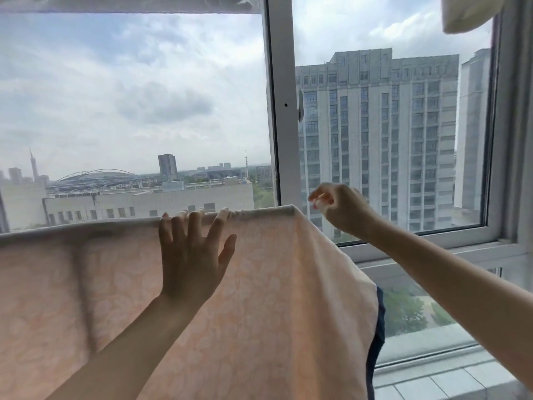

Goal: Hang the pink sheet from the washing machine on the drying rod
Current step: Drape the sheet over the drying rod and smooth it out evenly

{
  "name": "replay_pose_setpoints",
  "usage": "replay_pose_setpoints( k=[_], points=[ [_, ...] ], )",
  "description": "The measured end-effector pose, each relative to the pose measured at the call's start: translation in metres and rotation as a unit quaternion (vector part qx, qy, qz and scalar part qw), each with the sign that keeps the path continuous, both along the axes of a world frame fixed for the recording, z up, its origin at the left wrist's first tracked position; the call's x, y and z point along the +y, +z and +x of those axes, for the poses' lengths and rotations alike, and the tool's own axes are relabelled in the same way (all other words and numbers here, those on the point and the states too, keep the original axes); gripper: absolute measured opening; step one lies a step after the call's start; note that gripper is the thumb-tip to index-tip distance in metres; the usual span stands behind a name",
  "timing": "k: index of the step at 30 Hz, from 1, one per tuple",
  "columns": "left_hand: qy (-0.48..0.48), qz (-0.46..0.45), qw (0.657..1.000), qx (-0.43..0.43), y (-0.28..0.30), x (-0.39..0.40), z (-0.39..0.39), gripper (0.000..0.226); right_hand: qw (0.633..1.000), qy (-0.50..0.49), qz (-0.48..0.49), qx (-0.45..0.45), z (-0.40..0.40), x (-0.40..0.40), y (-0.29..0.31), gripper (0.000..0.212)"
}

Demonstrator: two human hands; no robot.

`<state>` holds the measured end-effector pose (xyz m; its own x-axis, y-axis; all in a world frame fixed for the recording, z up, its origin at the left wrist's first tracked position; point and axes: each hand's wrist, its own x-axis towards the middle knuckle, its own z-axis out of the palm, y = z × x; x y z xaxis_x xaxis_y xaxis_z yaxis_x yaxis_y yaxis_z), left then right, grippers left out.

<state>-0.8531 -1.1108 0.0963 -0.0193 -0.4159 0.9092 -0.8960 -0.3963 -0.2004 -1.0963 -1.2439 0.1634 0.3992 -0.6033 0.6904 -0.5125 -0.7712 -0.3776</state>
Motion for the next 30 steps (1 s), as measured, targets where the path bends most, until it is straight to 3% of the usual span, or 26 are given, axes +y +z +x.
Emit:
replay_pose_setpoints(
  k=[5,10,16,20,24,30],
  points=[
    [-0.053,-0.037,0.998,0.006,0.003,0.004,-0.004,0.035,0.991,0.101,0.09,0.02,0.024,0.01,0.015,0.026],
    [-0.118,-0.06,0.991,0.027,0.016,0.008,-0.003,0.01,0.965,0.143,0.218,0.013,0.037,0.01,0.017,0.021],
    [-0.183,-0.054,0.978,0.084,0.027,0.009,0.003,0.011,0.929,0.19,0.318,-0.003,0.024,0.003,0.019,0.015],
    [-0.206,-0.052,0.97,0.12,0.033,0.01,0.0,0.005,0.949,0.175,0.259,0.026,0.015,0.001,0.018,0.009],
    [-0.226,-0.054,0.961,0.153,0.046,0.006,-0.007,0.006,0.987,0.13,0.081,0.05,0.016,-0.005,0.023,0.01],
    [-0.247,-0.031,0.956,0.156,0.059,-0.007,-0.013,0.005,0.997,0.056,-0.049,0.023,0.018,-0.019,0.023,0.013]
  ],
)
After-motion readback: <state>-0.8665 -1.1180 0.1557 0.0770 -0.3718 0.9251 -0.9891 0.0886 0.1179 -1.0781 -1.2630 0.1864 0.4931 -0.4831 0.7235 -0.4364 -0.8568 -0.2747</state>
